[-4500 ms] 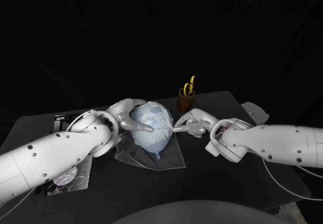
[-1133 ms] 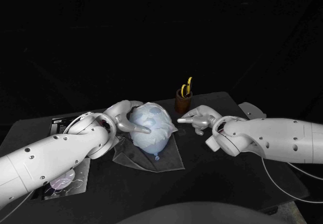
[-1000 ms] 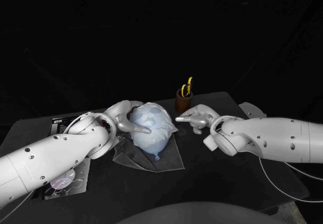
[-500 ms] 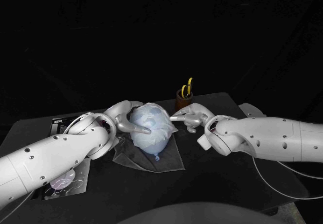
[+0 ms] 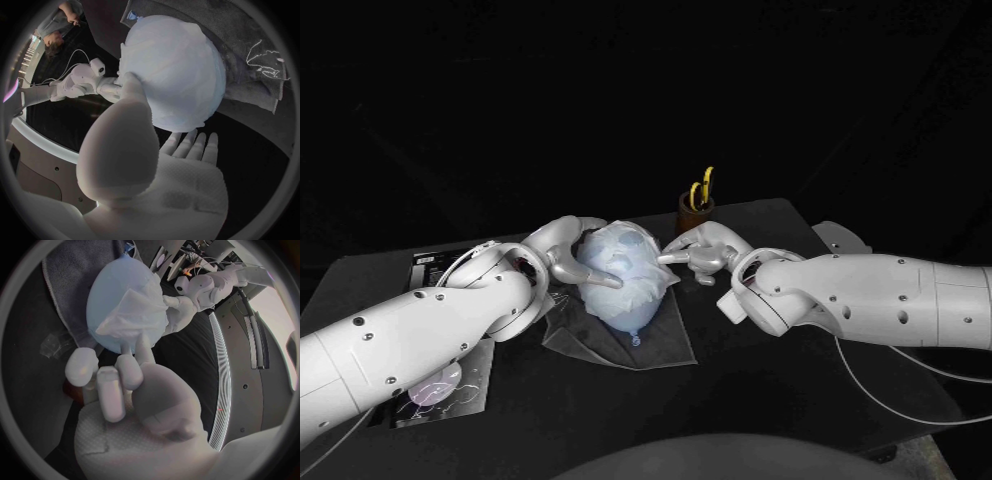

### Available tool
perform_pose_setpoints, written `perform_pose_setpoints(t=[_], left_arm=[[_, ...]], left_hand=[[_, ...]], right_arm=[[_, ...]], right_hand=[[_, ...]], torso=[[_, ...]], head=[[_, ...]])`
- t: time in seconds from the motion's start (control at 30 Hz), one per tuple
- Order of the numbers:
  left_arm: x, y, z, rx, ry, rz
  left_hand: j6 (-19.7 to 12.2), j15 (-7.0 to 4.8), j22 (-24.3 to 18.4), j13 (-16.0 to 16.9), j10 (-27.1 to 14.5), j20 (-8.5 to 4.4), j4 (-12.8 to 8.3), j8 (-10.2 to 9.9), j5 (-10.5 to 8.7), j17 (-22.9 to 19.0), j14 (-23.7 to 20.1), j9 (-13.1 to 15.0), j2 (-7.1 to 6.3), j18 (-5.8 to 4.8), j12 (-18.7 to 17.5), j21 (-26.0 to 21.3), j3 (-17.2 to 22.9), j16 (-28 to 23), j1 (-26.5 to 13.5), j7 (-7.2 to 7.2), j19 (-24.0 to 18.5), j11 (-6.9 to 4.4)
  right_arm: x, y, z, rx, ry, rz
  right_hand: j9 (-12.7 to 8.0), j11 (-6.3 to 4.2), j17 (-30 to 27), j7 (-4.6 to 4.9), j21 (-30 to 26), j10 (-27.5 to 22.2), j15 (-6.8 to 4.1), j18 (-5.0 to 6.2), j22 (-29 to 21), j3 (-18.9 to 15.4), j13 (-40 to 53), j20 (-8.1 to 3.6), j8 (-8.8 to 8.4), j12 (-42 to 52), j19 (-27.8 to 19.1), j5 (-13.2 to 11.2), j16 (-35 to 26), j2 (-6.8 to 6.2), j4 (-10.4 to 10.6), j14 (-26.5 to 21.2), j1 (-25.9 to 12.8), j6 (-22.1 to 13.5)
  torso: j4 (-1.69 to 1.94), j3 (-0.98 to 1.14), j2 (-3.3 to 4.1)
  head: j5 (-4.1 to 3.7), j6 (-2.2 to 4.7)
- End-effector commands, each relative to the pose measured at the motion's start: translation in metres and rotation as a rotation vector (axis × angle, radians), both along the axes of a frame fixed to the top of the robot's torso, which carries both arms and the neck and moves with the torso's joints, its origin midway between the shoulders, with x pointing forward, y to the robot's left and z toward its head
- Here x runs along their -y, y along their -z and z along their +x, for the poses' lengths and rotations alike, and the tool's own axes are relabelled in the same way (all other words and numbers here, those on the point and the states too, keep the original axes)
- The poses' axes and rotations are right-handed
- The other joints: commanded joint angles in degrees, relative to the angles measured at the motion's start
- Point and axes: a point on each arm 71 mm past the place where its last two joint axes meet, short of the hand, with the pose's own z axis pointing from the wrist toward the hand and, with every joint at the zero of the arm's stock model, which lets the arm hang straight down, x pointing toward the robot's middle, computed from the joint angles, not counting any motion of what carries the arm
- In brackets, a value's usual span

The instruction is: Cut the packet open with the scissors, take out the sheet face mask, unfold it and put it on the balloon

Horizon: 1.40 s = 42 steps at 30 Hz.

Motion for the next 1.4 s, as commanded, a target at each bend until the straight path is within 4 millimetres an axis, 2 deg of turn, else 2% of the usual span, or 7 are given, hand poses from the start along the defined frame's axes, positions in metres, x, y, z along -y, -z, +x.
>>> perform_pose_setpoints(t=[0.03, 0.13, 0.33, 0.9, 1.4], left_arm=[[0.003, 0.0, -0.001, -0.007, 0.015, -0.002], [0.003, 0.0, -0.001, -0.007, 0.016, -0.003], [0.003, 0.0, -0.001, -0.009, 0.017, -0.004], [0.002, 0.0, -0.001, -0.012, 0.016, -0.004], [0.001, 0.001, 0.0, -0.012, 0.011, -0.001]], left_hand=[[0.29, 0.05, 0.09, 0.03, 0.0, 0.09, -0.04, 0.39, 0.2, 0.1, 0.39, 0.07, 0.12, 0.47, -0.19, 0.27, -0.11, 0.21, 0.62, 7.52, 0.44, -0.27], [0.29, 0.05, 0.09, 0.03, 0.0, 0.09, -0.04, 0.39, 0.2, 0.1, 0.39, 0.07, 0.12, 0.47, -0.19, 0.27, -0.11, 0.21, 0.62, 7.52, 0.44, -0.27], [0.29, 0.05, 0.09, 0.03, 0.0, 0.09, -0.04, 0.39, 0.2, 0.1, 0.39, 0.07, 0.12, 0.47, -0.19, 0.27, -0.11, 0.21, 0.62, 7.52, 0.44, -0.27], [0.21, 0.08, 0.1, 0.02, -0.07, 0.07, -0.04, 0.38, 0.21, 0.11, 0.45, 0.06, 0.13, 0.61, -0.19, 0.29, -0.11, 0.22, 0.77, 7.55, 0.47, -0.24], [0.09, 0.08, 0.11, 0.01, -0.19, 0.09, -0.04, 0.36, 0.21, 0.13, 0.48, 0.03, 0.13, 0.7, -0.21, 0.3, -0.12, 0.22, 0.89, 7.56, 0.45, -0.23]], right_arm=[[-0.005, -0.003, 0.0, 0.048, -0.021, -0.055], [-0.005, -0.003, 0.001, 0.062, -0.004, -0.08], [-0.004, -0.004, 0.003, 0.092, 0.029, -0.108], [0.003, -0.01, -0.004, 0.122, 0.048, -0.105], [0.027, -0.009, -0.005, 0.095, 0.086, -0.127]], right_hand=[[0.44, -2.97, 15.05, -0.86, 0.65, 7.25, -1.24, -0.49, 0.64, -0.04, 21.19, -0.25, 1.0, 20.32, 0.73, -0.25, 0.3, 0.65, -1.27, 6.29, 1.71, 2.05], [0.88, -3.86, 15.05, -1.87, 1.27, 7.57, -2.01, -0.64, 1.3, 1.1, 21.63, -0.76, 1.95, 20.95, 1.29, -0.24, 0.3, 0.77, -2.65, 6.29, 2.97, 4.02], [1.66, -5.02, 15.05, -3.11, 2.47, 8.09, -3.1, -0.98, 2.59, 4.01, 22.42, -1.71, 3.37, 22.06, 2.39, -0.22, 0.3, 0.78, -4.82, 6.29, 4.41, 6.33], [3.67, -5.55, 15.05, -3.65, 3.09, 8.09, -3.63, -1.18, 3.43, 6.5, 22.42, -2.39, 5.45, 22.06, 2.94, -0.24, 0.3, 0.79, -7.52, 6.29, 2.46, 6.83], [7.83, -6.41, 15.05, -4.66, 2.09, 8.01, -4.36, -0.96, 2.9, 7.16, 22.29, -2.81, 8.31, 21.86, 2.17, -0.26, 0.3, 0.74, -10.45, 6.29, -1.92, 6.07]], torso=[[0.0, -0.01, -0.06], [0.01, 0.0, -0.03], [0.02, 0.0, 0.02], [-0.06, 0.01, -0.06], [-0.04, 0.02, -0.05]], head=[[-0.08, 0.0], [-0.06, -0.02], [-0.1, -0.11], [-0.08, -0.34], [-0.23, -0.27]])
